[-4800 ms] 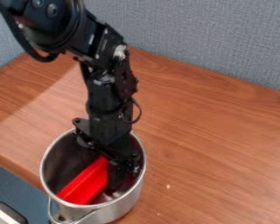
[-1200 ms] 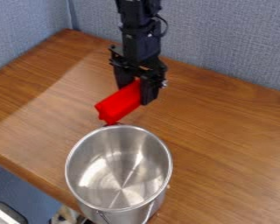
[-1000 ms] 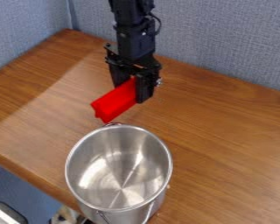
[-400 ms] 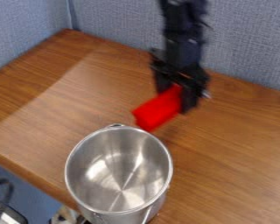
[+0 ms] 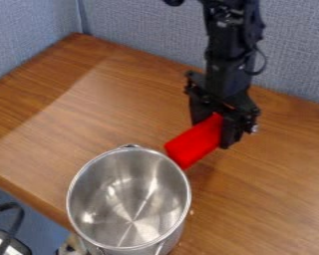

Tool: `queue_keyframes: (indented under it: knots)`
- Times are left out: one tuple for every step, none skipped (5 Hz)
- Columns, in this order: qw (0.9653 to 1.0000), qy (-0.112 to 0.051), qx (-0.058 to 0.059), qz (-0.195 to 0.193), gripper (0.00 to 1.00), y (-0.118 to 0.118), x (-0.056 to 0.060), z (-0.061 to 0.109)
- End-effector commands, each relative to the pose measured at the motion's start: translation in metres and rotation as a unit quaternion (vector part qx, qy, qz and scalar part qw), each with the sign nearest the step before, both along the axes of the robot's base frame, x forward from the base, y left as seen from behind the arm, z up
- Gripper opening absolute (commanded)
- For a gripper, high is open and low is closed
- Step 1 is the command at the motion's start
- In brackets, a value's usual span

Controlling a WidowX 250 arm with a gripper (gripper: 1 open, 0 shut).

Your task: Move the red object from the metal pot to the table

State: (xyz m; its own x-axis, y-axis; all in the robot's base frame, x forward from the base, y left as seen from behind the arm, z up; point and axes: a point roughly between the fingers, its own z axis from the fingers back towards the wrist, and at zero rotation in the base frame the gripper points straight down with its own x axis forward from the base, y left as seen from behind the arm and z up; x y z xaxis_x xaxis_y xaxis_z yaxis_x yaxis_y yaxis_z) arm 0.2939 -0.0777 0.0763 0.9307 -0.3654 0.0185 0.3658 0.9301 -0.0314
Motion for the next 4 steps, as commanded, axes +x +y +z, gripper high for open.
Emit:
queue_keyframes:
  knots:
    - [0.9985, -0.053, -0.007, -0.004, 0.0, -0.023, 0.013, 0.031]
    - [0.9984, -0.056, 0.002, -0.005, 0.0, -0.031, 0.009, 0.033]
    - [0.9986, -0.053, 0.003, 0.0, 0.0, -0.029, 0.006, 0.03]
    - [0.9986, -0.053, 0.0, 0.009, 0.0, -0.026, 0.002, 0.028]
